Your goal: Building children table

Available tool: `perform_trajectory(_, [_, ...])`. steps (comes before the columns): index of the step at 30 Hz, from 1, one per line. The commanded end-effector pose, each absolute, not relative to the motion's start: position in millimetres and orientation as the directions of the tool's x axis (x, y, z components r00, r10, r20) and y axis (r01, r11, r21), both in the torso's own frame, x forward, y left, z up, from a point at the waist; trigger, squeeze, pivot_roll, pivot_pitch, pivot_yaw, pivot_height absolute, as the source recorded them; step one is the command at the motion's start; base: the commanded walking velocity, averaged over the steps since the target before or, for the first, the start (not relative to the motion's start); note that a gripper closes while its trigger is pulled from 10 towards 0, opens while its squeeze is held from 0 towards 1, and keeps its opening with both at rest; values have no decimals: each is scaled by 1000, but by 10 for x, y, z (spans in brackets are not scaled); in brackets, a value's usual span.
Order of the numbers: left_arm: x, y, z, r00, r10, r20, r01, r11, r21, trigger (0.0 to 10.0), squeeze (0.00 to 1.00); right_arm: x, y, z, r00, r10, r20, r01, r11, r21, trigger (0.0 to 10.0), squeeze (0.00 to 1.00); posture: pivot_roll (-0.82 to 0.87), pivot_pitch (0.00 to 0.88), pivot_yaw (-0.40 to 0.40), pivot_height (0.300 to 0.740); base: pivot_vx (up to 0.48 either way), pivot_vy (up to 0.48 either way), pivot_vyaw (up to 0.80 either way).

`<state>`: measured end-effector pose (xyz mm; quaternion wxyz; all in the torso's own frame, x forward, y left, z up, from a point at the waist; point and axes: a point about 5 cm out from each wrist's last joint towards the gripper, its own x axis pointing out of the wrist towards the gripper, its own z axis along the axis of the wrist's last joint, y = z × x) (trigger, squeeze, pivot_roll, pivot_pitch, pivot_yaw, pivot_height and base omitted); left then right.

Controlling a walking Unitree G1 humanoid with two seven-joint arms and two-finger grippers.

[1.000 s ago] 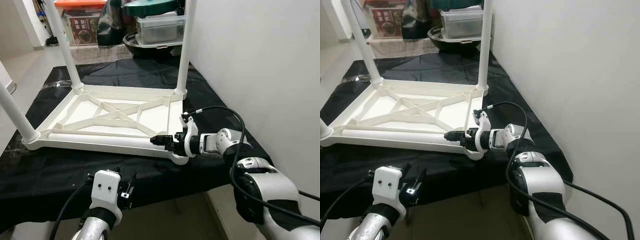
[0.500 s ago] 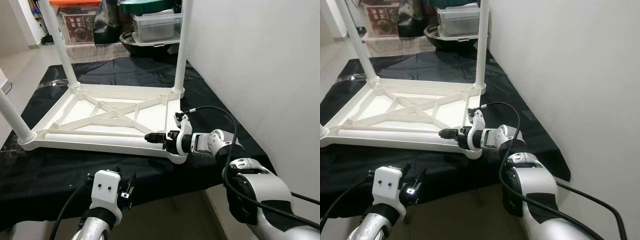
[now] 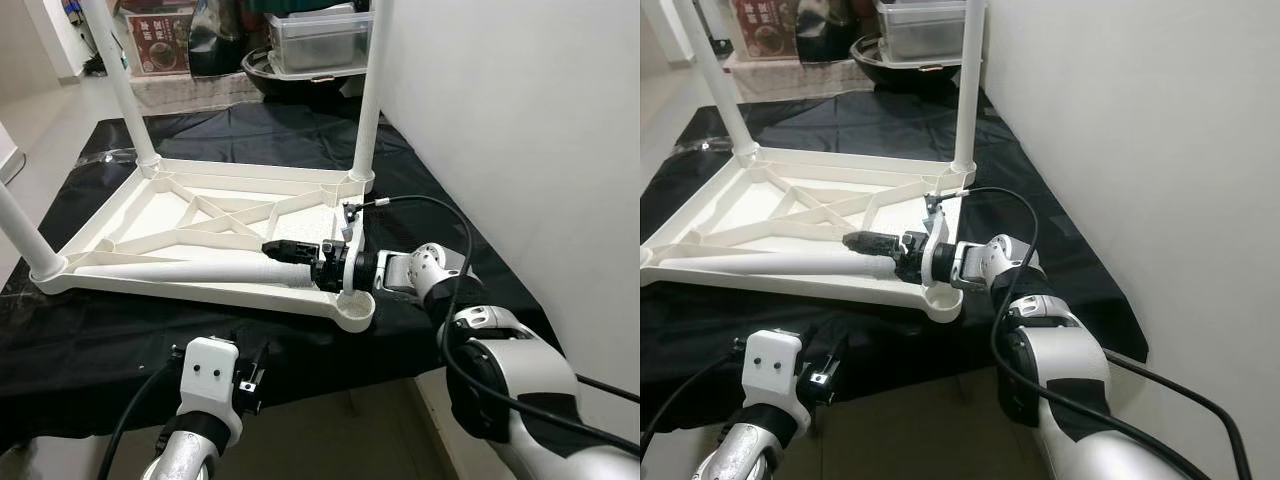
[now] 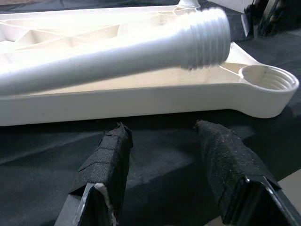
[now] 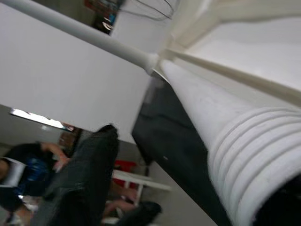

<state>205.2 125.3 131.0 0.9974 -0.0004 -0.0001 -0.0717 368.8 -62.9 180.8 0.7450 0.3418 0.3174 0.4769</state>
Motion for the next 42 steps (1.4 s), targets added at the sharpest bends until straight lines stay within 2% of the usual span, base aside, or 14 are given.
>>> perform_trajectory(1, [2048, 1267, 1238, 991, -132, -38, 132, 991, 9, 10000, 0, 3660, -604, 1691, 334, 916, -221, -493, 370, 788, 4784, 0, 25, 96, -38, 740, 0, 0, 0])
perform_trajectory(2, [2050, 1268, 1238, 991, -130, -38, 131, 991, 10, 10000, 0, 3655, -607, 1666, 334, 913, -233, -494, 380, 782, 0, 0, 25, 96, -38, 740, 0, 0, 0])
perform_trajectory(12, [2064, 1285, 1239, 992, -123, -36, 124, 992, 16, 10000, 0, 3679, -642, 1677, 364, 904, -227, -484, 391, 782, 0, 0, 26, 91, -39, 740, 0, 0, 0])
perform_trajectory(17, [2075, 1286, 1230, 992, -123, -38, 124, 992, 19, 10000, 0, 3704, -713, 1712, 383, 906, -180, -505, 368, 781, 0, 0, 23, 79, -39, 740, 0, 0, 0])
perform_trajectory(21, [2088, 1296, 1240, 992, -121, -33, 121, 992, 18, 10000, 0, 3736, -912, 1818, 394, 916, -74, -553, 301, 777, 0, 0, 27, 69, -39, 740, 0, 0, 0])
perform_trajectory(28, [2107, 1322, 1254, 994, -107, -31, 107, 994, -11, 10000, 0, 3761, -1103, 1922, 408, 913, -4, -594, 269, 758, 0, 0, 25, 56, -36, 740, 0, 0, 0])
perform_trajectory(31, [2143, 1362, 1270, 995, -101, -25, 100, 995, -15, 10000, 0, 3771, -1317, 2027, 431, 896, 102, -622, 213, 753, 0, 0, 20, 44, -31, 740, 0, 0, 0])
perform_trajectory(32, [2143, 1362, 1270, 995, -101, -25, 100, 995, -15, 10000, 0, 3771, -1317, 2027, 431, 896, 102, -622, 213, 753, 0, 0, 20, 44, -31, 740, 0, 0, 0])
perform_trajectory(34, [2180, 1406, 1345, 996, -91, 7, 91, 995, -41, 10000, 39, 3745, -1389, 2036, 429, 886, 176, -618, 146, 772, 0, 0, 19, 41, -31, 740, 0, 0, 0])
perform_trajectory(35, [2213, 1437, 1413, 996, -80, 38, 84, 990, -111, 10000, 1000, 3727, -1402, 2030, 422, 879, 220, -617, 101, 780, 0, 0, 20, 34, -30, 740, 0, 0, 0])
perform_trajectory(38, [2232, 1458, 1458, 996, -73, 60, 82, 984, -161, 10000, 1000, 3715, -1407, 2027, 417, 874, 248, -617, 72, 784, 0, 0, 20, 34, -30, 740, 0, 0, 0])
perform_trajectory(39, [2332, 1534, 1724, 984, -42, 174, 96, 946, -310, 10000, 1000, 3669, -1343, 1977, 396, 864, 309, -598, -12, 801, 0, 0, 22, 23, -28, 740, 0, 0, 0])
perform_trajectory(41, [2397, 1584, 1974, 961, -21, 277, 144, 890, -433, 10000, 1000, 3630, -1269, 1934, 374, 864, 338, -587, -61, 807, 0, 0, 22, 23, -28, 740, 0, 0, 0])
perform_trajectory(42, [2397, 1584, 1974, 961, -21, 277, 144, 890, -433, 10000, 1000, 3630, -1269, 1934, 374, 864, 338, -587, -61, 807, 0, 0, 22, 23, -28, 740, 0, 0, 0])
